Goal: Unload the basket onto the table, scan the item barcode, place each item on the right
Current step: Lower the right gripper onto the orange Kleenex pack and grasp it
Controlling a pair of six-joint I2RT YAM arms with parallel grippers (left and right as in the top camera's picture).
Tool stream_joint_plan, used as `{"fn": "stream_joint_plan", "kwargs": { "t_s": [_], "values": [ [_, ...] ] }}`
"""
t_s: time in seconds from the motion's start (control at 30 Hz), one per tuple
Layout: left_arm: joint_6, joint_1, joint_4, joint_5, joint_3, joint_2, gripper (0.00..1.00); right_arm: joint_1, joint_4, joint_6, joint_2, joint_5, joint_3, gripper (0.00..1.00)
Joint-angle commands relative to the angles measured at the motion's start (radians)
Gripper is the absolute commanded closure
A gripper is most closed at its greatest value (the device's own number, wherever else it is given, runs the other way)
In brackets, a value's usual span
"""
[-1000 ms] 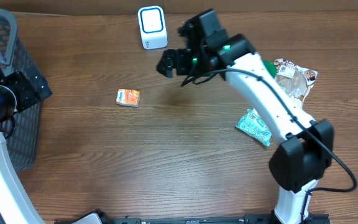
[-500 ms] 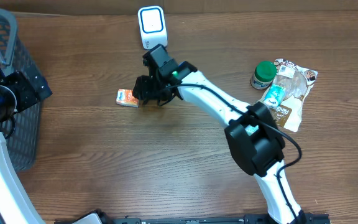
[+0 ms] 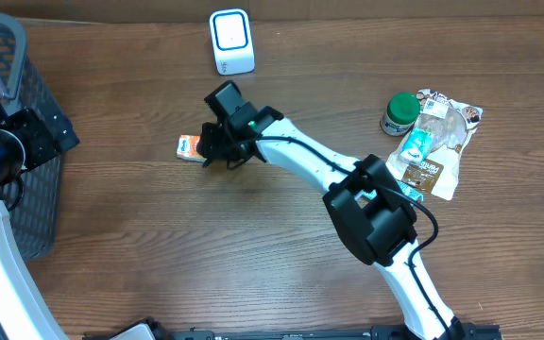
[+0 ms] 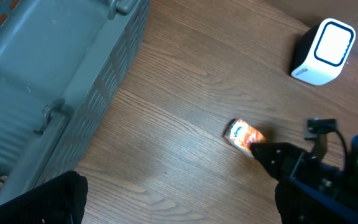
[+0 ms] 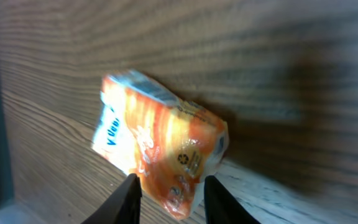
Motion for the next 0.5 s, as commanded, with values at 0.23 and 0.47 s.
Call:
{"fn": "stream_joint_plan", "kwargs": {
  "t_s": [0.23, 0.47],
  "values": [
    [-0.003, 0.004, 0.001, 0.01, 0.008, 0.003, 0.0, 0.024, 0.001, 0.005, 0.022, 0.079, 0.002, 0.8],
    [-0.003, 0.004, 0.001, 0.01, 0.008, 0.003, 0.0, 0.026, 0.006, 0.004, 0.023, 0.126, -0.016, 0.96]
  ]
}}
